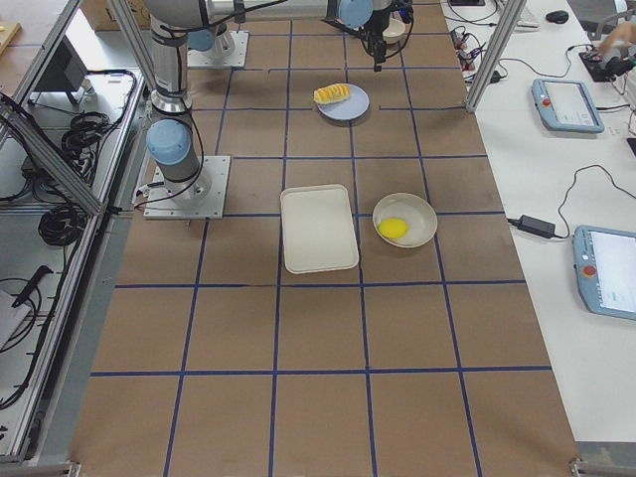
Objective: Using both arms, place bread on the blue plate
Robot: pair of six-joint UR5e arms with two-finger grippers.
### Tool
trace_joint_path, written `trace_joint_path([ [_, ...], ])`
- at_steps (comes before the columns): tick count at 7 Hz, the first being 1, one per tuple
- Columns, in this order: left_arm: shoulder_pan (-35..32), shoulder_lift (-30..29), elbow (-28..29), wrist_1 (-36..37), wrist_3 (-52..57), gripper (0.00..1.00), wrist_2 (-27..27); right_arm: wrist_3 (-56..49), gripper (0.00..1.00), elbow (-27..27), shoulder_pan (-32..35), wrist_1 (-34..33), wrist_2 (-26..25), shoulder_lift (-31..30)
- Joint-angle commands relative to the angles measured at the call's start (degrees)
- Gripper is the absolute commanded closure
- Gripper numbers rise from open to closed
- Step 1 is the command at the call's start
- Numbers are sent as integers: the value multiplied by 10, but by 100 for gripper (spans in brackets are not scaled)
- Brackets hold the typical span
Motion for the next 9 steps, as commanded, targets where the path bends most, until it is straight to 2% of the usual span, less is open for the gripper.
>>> trace_joint_path([
  [1, -7, -12, -4, 1, -8, 0, -1, -4, 0, -2, -52, 3, -3, -14],
  [3, -36, -39, -19, 66, -12, 0, 1, -16, 0, 0, -68, 33, -5, -43],
  [4, -60, -70, -26, 121, -51, 0, 1, -19, 0, -2, -76, 105, -14, -59],
  [5, -99, -93, -27, 138, -102, 0, 0, -20, 0, 2, -87, 133, -20, -74],
  [8, -126, -158, -40, 144, -138, 0, -2, -13, 0, 12, -118, 143, -9, -82],
  [9, -127, -160, -59, 169, -139, 0, -4, -20, 0, 14, -128, 139, -16, -86],
])
